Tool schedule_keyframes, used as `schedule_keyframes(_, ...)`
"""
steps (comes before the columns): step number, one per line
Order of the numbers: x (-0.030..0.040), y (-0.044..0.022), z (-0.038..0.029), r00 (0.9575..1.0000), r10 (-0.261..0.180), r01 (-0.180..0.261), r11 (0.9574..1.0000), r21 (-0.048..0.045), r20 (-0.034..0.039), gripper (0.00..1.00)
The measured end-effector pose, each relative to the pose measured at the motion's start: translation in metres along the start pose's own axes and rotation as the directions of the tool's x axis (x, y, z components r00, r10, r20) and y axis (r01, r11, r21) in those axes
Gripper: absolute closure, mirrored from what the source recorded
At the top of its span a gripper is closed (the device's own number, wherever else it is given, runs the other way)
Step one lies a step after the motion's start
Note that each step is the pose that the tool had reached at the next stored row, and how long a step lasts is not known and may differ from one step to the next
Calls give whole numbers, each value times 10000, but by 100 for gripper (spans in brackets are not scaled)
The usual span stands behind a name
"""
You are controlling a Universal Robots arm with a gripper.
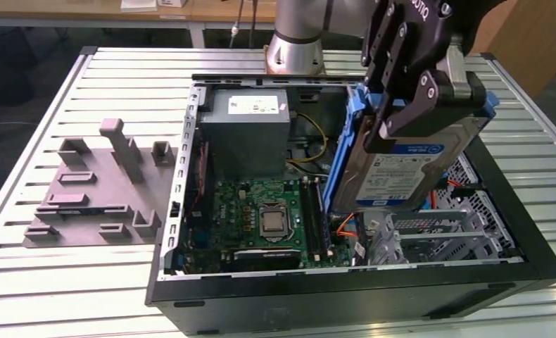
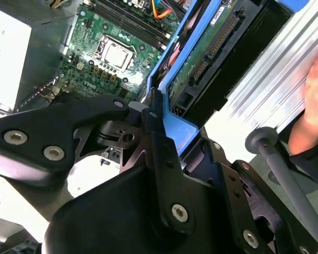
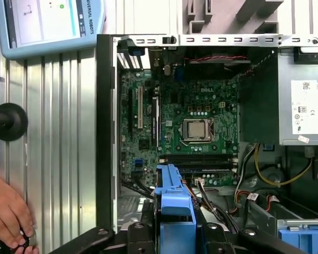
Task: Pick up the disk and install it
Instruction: 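Insert the disk into the insertion slot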
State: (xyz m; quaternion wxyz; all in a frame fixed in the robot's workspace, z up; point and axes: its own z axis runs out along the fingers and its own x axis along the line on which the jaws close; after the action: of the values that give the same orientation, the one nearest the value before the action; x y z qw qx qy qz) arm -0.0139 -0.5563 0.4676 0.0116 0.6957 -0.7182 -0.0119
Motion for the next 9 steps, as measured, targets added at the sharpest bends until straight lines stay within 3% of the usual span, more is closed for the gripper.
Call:
schedule_keyframes(5,65,-20,20,10000,-1,1,10000,5,-1,64)
schedule_keyframes(9,73,-102,34,10000,0,0,10000,5,-3,64)
